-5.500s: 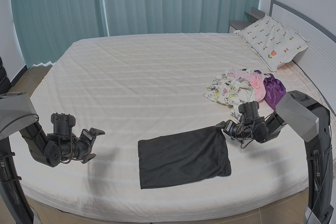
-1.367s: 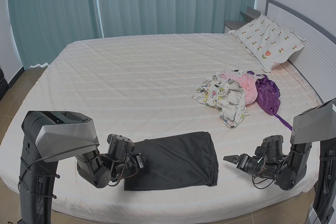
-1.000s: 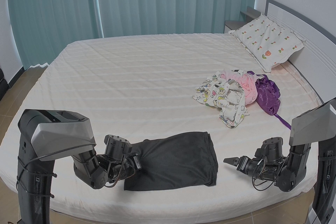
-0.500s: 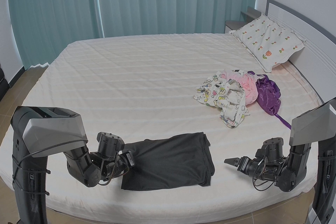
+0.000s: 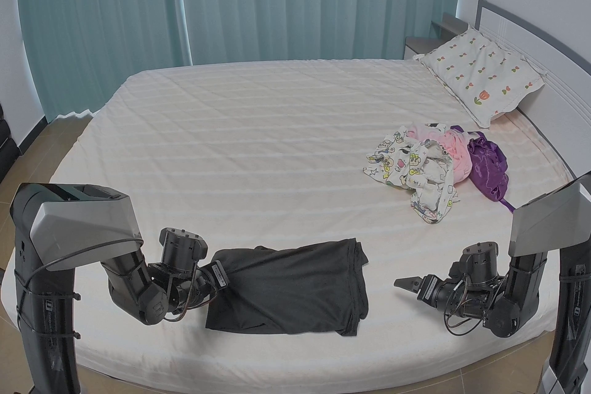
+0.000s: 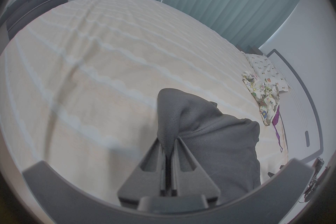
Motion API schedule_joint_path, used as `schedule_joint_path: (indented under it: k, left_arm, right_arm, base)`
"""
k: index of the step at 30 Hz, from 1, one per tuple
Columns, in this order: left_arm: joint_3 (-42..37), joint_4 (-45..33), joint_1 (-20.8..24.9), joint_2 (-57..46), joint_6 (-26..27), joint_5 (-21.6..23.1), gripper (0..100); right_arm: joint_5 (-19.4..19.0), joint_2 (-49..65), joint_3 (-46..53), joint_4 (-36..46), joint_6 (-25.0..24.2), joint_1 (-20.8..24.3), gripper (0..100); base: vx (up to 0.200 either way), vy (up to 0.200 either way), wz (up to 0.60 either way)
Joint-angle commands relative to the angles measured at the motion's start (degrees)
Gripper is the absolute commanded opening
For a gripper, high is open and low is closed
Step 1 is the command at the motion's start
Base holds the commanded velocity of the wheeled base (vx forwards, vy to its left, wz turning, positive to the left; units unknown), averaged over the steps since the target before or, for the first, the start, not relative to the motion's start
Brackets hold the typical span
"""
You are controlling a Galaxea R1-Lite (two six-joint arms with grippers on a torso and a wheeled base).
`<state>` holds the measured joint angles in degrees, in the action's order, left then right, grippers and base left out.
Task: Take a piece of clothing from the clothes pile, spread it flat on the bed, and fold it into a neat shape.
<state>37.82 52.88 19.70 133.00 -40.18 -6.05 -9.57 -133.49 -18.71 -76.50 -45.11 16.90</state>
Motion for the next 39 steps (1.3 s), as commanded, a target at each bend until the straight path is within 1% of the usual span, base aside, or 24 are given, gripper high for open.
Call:
schedule_joint_path:
  k: [1, 7, 15, 21, 24, 26, 27, 29, 33, 39]
  left_arm:
    - [-0.20, 0.03, -0.72, -0.28, 0.10, -0.02, 0]
    - [-0.46, 0.03, -1.59, -0.55, -0.07, -0.02, 0]
    - [-2.92, 0.12, -2.03, -0.72, -0.34, 0.07, 0]
    - [-3.36, 0.12, -2.03, -0.72, -0.43, 0.16, 0]
    - [-3.71, 0.12, -2.03, -0.81, -1.30, 0.16, 0]
    - [-4.42, 2.31, -1.95, -1.08, -2.80, 0.33, 0]
    - [-4.42, 2.31, -1.95, -1.08, -2.80, 0.33, 100]
    - [-6.61, 5.65, -1.86, -1.25, -3.15, 0.60, 100]
    - [-9.07, 8.90, -2.12, -2.22, -3.15, 0.51, 100]
    - [-9.07, 10.57, -5.99, -4.06, -2.80, 0.60, 100]
  right_arm:
    - [-0.01, -0.02, -0.01, 0.03, 0.02, 0.07, 100]
    - [-0.10, -0.11, -0.01, 0.03, 0.02, 0.07, 100]
    - [-0.01, -0.11, -0.01, 0.03, 0.02, 0.07, 100]
    - [-0.01, -0.11, -0.10, 0.03, 0.02, 0.07, 100]
    - [-0.10, -0.02, -0.10, 0.03, 0.02, 0.07, 100]
    - [-0.01, -0.02, -0.10, 0.03, 0.02, 0.15, 100]
    - [-0.01, -0.02, -0.10, 0.03, 0.02, 0.15, 100]
    - [-0.01, 0.07, -0.18, 0.03, 0.02, 0.33, 100]
    - [-0.01, 0.07, -0.45, 0.03, 0.02, 0.33, 100]
    - [0.17, -0.02, -1.06, -0.06, 0.02, 0.42, 100]
  base:
    - [0.000, 0.200, 0.00]
    - [0.000, 0.200, 0.00]
    - [0.000, 0.200, 0.00]
    - [0.000, 0.000, 0.00]
    - [0.000, 0.000, 0.00]
    - [0.000, 0.000, 0.00]
    - [0.000, 0.000, 0.00]
    - [0.000, 0.000, 0.00]
    - [0.000, 0.000, 0.00]
    - [0.000, 0.000, 0.00]
